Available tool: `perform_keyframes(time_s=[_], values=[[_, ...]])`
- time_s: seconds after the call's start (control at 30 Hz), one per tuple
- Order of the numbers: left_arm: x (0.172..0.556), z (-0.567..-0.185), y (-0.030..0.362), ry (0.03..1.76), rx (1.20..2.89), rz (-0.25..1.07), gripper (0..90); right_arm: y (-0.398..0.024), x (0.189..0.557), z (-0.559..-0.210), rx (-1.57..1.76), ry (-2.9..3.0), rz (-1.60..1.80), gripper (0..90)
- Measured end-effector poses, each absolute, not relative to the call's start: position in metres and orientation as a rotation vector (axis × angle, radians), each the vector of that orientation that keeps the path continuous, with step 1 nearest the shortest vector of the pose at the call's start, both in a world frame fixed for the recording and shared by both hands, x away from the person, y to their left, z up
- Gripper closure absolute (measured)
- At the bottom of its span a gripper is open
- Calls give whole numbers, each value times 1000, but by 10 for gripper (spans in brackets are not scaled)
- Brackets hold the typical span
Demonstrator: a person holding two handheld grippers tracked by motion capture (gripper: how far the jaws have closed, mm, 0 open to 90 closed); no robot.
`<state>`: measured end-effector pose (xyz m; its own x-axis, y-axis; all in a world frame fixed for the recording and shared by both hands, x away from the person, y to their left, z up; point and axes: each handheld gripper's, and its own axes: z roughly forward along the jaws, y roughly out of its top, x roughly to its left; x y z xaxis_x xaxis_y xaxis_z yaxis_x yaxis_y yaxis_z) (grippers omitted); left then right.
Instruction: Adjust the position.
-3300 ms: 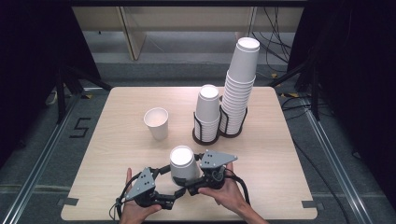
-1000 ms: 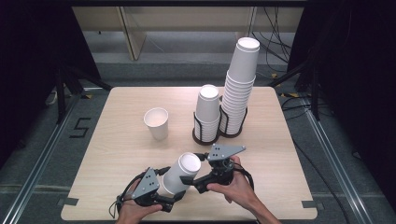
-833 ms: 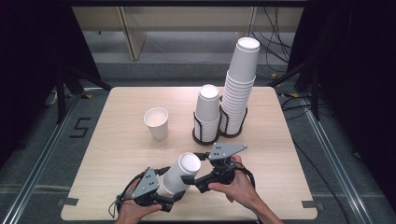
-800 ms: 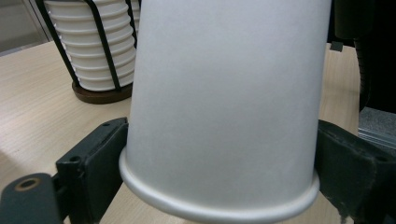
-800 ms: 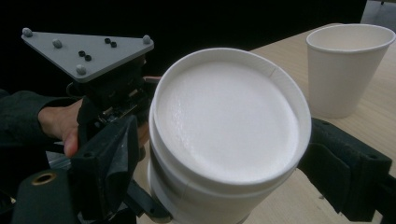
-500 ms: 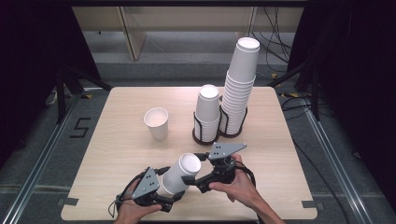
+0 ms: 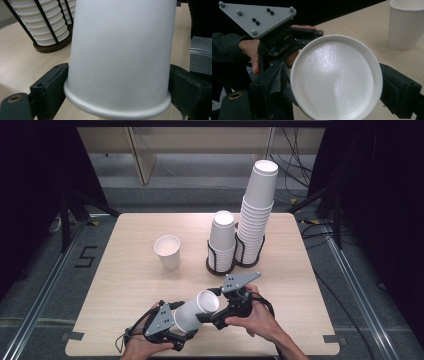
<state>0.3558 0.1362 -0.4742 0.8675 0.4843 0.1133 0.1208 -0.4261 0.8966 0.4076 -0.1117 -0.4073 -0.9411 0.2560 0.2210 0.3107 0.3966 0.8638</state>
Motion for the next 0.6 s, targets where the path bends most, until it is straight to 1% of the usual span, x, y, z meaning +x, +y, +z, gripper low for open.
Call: perform_keyframes(time_s=[0.13,0.17,0.23,0.37,0.5,0.6], values=[[355,-474,135,433,1999,438,98,-110,408,-408,-530,-2565,-1592,159],[355,-474,135,431,2001,436,98,-109,409,-409,-523,-2563,-1598,168],[355,-474,135,421,2009,436,97,-109,408,-408,-530,-2550,-1581,224],[355,-474,136,417,2006,426,84,-111,409,-408,-550,-2540,-1568,231],[356,-476,137,443,1943,401,41,-113,411,-406,-575,-2511,-1572,238],[359,-475,141,463,1886,388,37,-117,413,-406,-623,-2468,-1594,240]])
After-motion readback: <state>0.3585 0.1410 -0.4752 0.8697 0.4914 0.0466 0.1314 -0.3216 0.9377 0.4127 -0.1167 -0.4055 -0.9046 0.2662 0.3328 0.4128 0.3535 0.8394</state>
